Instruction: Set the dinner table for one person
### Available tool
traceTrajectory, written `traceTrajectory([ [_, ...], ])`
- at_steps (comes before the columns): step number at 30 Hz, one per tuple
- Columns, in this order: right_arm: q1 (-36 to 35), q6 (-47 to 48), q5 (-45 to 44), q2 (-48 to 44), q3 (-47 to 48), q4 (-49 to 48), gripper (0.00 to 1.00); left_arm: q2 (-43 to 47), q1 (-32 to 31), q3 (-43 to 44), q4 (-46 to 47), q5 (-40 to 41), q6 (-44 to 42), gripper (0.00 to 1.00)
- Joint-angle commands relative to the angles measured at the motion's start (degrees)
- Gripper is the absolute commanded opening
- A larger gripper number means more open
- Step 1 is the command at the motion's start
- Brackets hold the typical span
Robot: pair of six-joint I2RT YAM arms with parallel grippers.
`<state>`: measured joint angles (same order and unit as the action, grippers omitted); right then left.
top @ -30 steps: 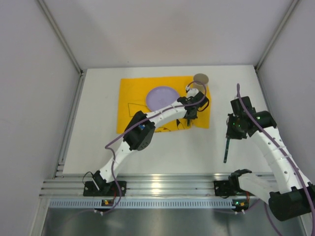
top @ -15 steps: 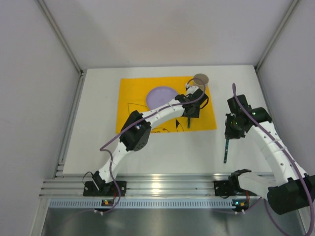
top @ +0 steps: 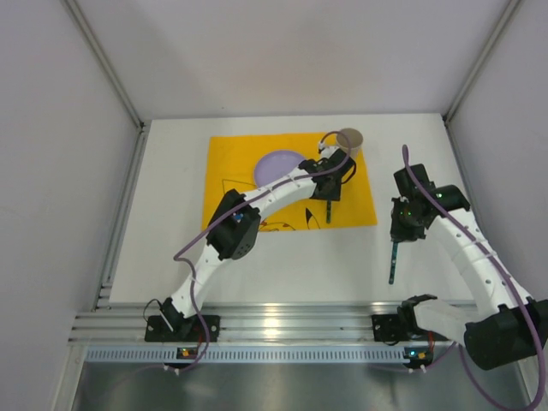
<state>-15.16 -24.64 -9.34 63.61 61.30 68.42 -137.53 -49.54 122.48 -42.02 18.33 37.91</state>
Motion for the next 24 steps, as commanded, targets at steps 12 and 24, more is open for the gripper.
traceTrajectory([
  [12, 0.2, -0.2, -1.6, 0.7, 1.0, -1.8, 0.00, -3.8, 0.6, 2.1, 3.3, -4.5, -1.5, 0.47],
  [24, 0.3, 0.1, -1.6, 0.8, 1.0, -2.2, 0.00, -4.9, 0.5, 2.3, 2.9, -5.1, -1.8, 0.06],
])
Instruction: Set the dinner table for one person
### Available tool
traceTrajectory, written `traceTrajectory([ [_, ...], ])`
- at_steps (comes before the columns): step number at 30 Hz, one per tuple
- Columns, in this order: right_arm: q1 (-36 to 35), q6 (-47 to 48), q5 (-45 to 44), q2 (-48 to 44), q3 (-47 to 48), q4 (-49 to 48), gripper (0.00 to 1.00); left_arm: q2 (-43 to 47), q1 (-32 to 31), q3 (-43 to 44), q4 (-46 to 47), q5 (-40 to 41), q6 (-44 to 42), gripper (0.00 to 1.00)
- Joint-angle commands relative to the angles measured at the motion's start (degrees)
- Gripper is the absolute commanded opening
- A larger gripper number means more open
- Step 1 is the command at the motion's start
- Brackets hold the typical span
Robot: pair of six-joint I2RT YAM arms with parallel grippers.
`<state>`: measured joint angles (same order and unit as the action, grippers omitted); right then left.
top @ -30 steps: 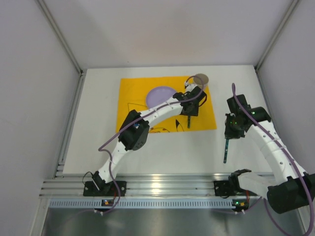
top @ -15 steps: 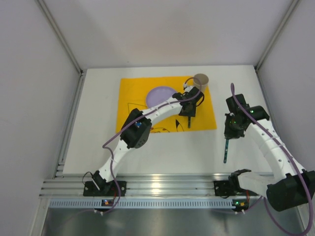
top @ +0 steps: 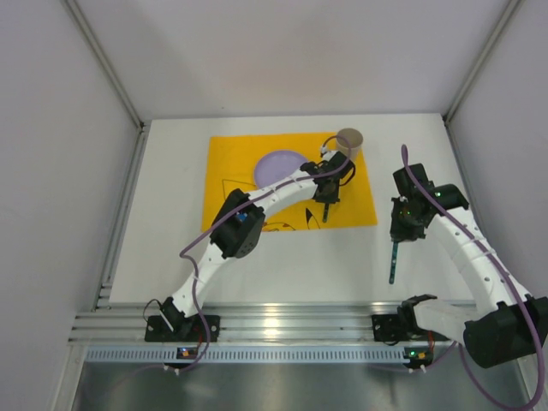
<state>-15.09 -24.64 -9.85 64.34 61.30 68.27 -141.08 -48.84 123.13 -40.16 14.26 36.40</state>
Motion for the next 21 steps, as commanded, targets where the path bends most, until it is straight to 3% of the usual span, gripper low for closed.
traceTrajectory([
  [1, 0.4, 0.1, -1.2, 0.1, 1.0, -2.0, 0.00, -1.5, -0.2, 1.7, 1.0, -1.1, -0.5, 0.04],
  [8, 0.4, 1.4, -1.8, 3.2, 4.2, -2.9, 0.00, 2.6, 0.1, 5.3, -1.2, -4.8, 0.4, 0.00],
  [13, 0.0, 1.3, 1.7, 7.3, 8.7, -6.7, 0.00, 12.7, 0.7, 8.1, -4.0, -5.0, 2.1, 0.00],
  [17, -3.2, 1.4, 3.0, 14.2, 16.7, -9.8, 0.00, 22.5, 3.7, 2.5, -7.9, 0.4, 1.7, 0.00],
  [21, -7.3, 1.1, 2.6, 21.7, 25.1, -11.2, 0.00, 35.2, 9.9, -10.0, -10.2, 2.5, -0.5, 0.00],
])
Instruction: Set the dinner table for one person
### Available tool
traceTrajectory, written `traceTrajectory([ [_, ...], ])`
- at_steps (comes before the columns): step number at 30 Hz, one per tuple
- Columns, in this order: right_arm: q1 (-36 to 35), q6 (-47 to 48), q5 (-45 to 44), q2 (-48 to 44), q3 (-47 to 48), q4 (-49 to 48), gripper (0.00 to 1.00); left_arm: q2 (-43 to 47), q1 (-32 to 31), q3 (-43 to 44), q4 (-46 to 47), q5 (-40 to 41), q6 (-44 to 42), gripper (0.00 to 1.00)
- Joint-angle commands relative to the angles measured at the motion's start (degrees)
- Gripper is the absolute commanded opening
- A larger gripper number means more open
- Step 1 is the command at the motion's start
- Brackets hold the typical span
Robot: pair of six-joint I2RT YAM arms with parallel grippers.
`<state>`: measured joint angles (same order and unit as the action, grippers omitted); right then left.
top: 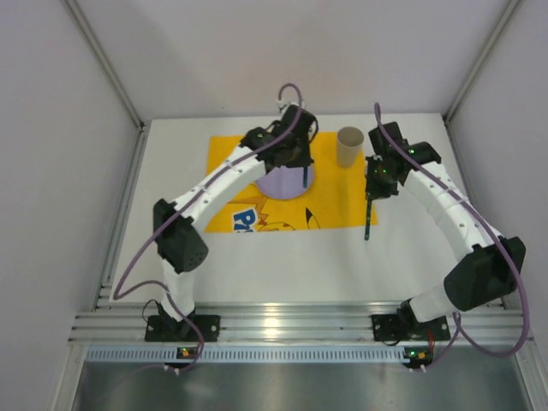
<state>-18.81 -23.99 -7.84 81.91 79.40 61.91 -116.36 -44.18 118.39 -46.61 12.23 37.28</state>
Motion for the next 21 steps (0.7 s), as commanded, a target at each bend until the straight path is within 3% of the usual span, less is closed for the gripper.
traceTrajectory([
  [1, -4.3, 0.3, 0.7, 5.6, 8.4, -5.7, 0.00, 12.2, 6.2, -6.9, -4.3, 5.3, -2.5, 0.00],
  [5, -7.6, 0.9, 1.9, 15.3, 15.9, -8.8, 0.00, 20.3, 13.4, -17.5, -4.4, 7.9, -5.3, 0.00],
  [9, -8.1, 2.9, 5.2, 25.8, 22.9, -9.7, 0.00, 25.6, 21.6, -32.9, 2.1, 2.8, -10.5, 0.00],
  [12, -8.3, 4.8, 3.1, 31.7, 26.5, -10.0, 0.00, 25.8, 24.1, -37.9, 7.4, 0.3, -13.6, 0.00],
  [21, -8.3, 9.6, -1.5, 46.4, 41.0, -6.2, 0.00, 15.8, 24.6, -38.6, 13.2, -2.0, -14.9, 0.00],
])
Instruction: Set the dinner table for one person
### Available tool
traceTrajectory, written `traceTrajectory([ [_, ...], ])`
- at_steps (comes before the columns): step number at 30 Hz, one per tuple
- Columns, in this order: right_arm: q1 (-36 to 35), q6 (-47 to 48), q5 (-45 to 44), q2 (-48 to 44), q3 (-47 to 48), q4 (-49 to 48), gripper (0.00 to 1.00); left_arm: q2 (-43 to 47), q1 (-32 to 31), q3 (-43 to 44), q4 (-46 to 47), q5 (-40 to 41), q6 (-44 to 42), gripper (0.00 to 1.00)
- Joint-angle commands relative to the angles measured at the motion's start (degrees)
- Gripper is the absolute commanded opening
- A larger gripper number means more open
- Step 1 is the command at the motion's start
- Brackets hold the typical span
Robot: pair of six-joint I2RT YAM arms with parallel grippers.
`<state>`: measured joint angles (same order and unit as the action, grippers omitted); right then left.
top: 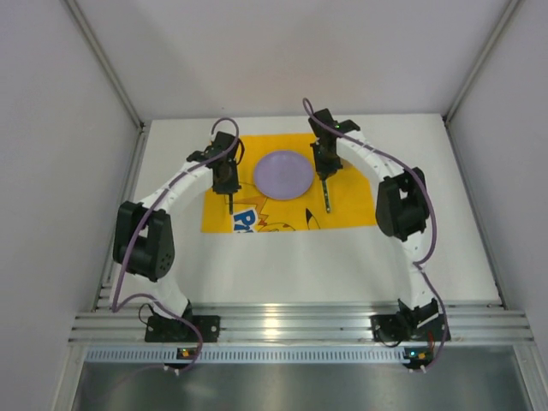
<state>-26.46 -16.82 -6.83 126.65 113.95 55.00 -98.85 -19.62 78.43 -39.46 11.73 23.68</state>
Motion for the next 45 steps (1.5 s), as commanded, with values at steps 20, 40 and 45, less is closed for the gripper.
traceTrajectory([
  [20, 1.1, -5.9, -7.9, 7.2, 9.0, 3.9, 0.34, -12.5, 2.5, 5.9, 7.7, -5.0, -2.8, 0.29],
  [40, -14.5, 5.6, 1.2, -51.8, -31.1, -21.7, 0.99, 9.0, -0.8, 9.9, -0.1, -1.1, -2.4, 0.99],
  [45, -14.8, -1.5, 6.6, -76.6, -61.3, -39.2, 1.00, 27.3, -3.3, -11.2, 18.4, 2.9, -1.1, 0.99],
])
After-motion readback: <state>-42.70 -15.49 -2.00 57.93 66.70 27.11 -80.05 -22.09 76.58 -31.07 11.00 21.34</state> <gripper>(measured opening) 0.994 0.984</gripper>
